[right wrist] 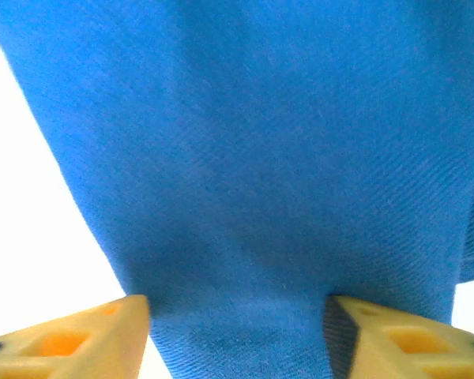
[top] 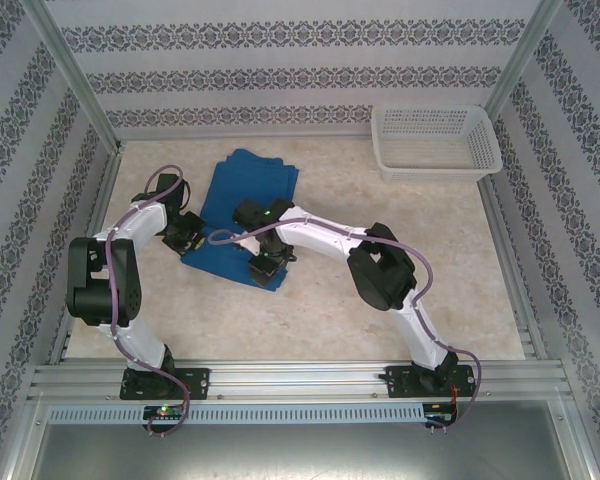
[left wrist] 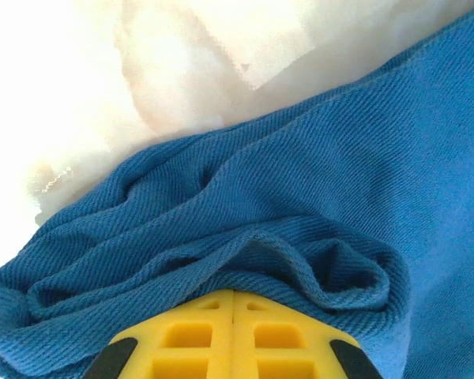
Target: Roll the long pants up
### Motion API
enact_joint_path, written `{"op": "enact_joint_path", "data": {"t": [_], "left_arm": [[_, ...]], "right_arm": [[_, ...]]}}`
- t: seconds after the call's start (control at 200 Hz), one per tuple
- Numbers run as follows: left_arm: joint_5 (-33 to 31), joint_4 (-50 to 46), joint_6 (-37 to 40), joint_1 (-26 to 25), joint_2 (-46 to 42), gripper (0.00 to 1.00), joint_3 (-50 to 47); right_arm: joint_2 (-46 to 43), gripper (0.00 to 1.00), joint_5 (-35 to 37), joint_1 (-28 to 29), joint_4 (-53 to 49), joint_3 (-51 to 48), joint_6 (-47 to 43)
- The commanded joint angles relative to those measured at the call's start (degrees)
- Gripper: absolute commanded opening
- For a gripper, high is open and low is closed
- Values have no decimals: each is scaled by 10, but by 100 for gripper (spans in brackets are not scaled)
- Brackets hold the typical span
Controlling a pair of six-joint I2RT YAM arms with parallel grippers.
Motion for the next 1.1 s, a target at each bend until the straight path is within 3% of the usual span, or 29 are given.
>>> {"op": "enact_joint_path", "data": {"t": [0.0,0.12,0.345,0.43,1.094], "left_arm": [[-9,-15,14,19,-18,0,21],[6,-31,21,38,-33,0,59],[8,-52,34,71,-26,36,147],[16,-55,33,81,-15,42,167],[43,-44,31,100,-12,41,156]], "right_arm": [[-39,72,81,43,-21,52,-8],[-52,77,122,79,-13,72,-17],[4,77,190,133,10,102,-33],[34,77,217,147,23,106,-48],[152,73,450,141,194,96,-183]]}}
